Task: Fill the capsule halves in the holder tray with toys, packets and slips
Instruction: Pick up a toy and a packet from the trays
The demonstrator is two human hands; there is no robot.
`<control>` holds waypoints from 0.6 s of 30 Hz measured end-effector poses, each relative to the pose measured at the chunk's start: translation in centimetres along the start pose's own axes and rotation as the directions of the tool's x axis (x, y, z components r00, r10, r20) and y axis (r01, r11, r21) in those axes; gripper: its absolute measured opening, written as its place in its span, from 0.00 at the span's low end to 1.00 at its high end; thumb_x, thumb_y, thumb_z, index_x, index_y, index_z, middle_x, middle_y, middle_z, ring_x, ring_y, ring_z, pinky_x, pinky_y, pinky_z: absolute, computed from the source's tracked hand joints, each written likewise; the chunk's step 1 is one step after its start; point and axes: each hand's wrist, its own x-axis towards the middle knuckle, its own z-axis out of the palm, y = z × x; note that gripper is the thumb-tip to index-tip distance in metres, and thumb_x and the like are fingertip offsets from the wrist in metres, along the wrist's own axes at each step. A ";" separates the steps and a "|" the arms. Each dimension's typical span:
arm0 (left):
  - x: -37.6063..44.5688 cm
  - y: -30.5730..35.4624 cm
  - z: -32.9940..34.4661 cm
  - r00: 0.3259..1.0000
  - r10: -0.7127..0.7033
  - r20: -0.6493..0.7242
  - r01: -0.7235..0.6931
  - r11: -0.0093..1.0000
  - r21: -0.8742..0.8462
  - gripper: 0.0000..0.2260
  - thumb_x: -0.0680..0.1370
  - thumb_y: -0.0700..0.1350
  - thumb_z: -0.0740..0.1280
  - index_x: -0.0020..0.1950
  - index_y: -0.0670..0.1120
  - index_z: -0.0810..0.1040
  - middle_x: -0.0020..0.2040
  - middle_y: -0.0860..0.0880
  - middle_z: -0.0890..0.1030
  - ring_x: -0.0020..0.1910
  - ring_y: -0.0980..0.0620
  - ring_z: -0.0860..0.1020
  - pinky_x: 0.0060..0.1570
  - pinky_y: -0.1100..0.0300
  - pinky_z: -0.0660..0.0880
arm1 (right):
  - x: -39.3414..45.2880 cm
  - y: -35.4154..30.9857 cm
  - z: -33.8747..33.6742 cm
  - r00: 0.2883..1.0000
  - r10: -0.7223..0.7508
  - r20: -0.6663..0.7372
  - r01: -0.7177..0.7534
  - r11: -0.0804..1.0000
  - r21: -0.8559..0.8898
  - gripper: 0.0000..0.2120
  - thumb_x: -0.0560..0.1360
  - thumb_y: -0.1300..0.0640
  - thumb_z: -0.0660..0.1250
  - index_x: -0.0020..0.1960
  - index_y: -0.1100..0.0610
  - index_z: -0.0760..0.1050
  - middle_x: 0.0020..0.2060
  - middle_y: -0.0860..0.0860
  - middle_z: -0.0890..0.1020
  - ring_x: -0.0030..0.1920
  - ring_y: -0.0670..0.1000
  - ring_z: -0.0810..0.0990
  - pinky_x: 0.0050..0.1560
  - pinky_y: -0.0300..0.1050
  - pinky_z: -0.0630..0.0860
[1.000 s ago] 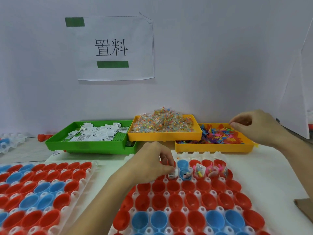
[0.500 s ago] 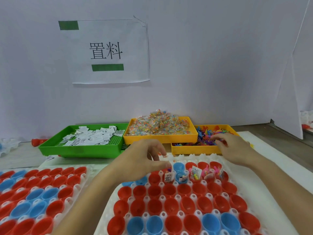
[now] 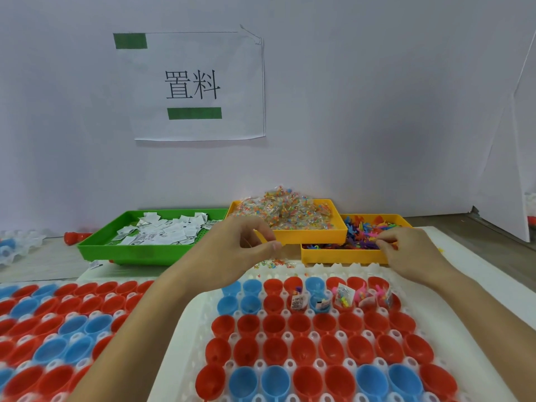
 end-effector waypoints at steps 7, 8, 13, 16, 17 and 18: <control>0.1 -0.4 -0.1 1.000 0.008 0.000 -0.008 0.999 0.036 0.05 0.77 0.52 0.69 0.46 0.52 0.81 0.31 0.58 0.79 0.31 0.58 0.74 0.34 0.65 0.72 | 0.1 0.2 0.0 0.992 0.037 -0.121 -0.027 0.996 0.081 0.07 0.77 0.61 0.70 0.54 0.58 0.84 0.53 0.55 0.85 0.46 0.50 0.77 0.52 0.40 0.71; 0.0 -0.4 -0.1 1.000 0.007 0.000 -0.007 0.999 0.042 0.05 0.77 0.52 0.69 0.46 0.52 0.81 0.31 0.58 0.79 0.31 0.58 0.74 0.35 0.65 0.72 | 0.1 0.1 0.1 0.994 0.022 -0.111 -0.014 0.997 0.075 0.09 0.78 0.60 0.70 0.56 0.58 0.83 0.54 0.54 0.85 0.46 0.48 0.76 0.52 0.40 0.70; 0.1 -0.3 0.0 1.000 0.008 -0.004 -0.007 0.999 0.050 0.04 0.77 0.52 0.69 0.46 0.53 0.81 0.31 0.58 0.78 0.31 0.59 0.74 0.35 0.64 0.72 | -0.3 -0.6 0.8 0.997 -0.052 0.060 0.055 0.998 -0.042 0.15 0.83 0.51 0.62 0.65 0.54 0.79 0.63 0.52 0.79 0.63 0.52 0.75 0.63 0.49 0.73; 0.0 -0.3 -0.1 1.000 0.006 -0.003 -0.006 0.999 0.050 0.04 0.78 0.51 0.69 0.47 0.52 0.81 0.31 0.57 0.79 0.32 0.57 0.75 0.37 0.59 0.74 | -0.2 -0.7 0.7 0.998 -0.025 0.051 0.025 1.000 -0.009 0.14 0.83 0.54 0.61 0.65 0.56 0.79 0.63 0.53 0.80 0.64 0.53 0.75 0.62 0.46 0.71; 0.0 -0.3 -0.1 1.000 0.005 -0.005 -0.005 0.999 0.045 0.04 0.78 0.51 0.69 0.47 0.52 0.81 0.31 0.57 0.79 0.32 0.56 0.75 0.38 0.58 0.74 | -0.1 -0.7 0.6 0.999 -0.011 0.034 0.011 1.000 0.020 0.14 0.83 0.57 0.61 0.64 0.57 0.79 0.63 0.54 0.80 0.63 0.53 0.76 0.60 0.43 0.70; -0.1 -0.3 -0.2 1.000 0.005 -0.006 -0.005 0.999 0.043 0.04 0.78 0.51 0.69 0.47 0.51 0.81 0.31 0.58 0.79 0.32 0.56 0.75 0.38 0.57 0.74 | -0.1 -0.6 0.6 1.000 0.001 0.009 -0.001 0.999 0.051 0.13 0.82 0.59 0.62 0.63 0.58 0.80 0.62 0.54 0.81 0.62 0.53 0.77 0.58 0.41 0.69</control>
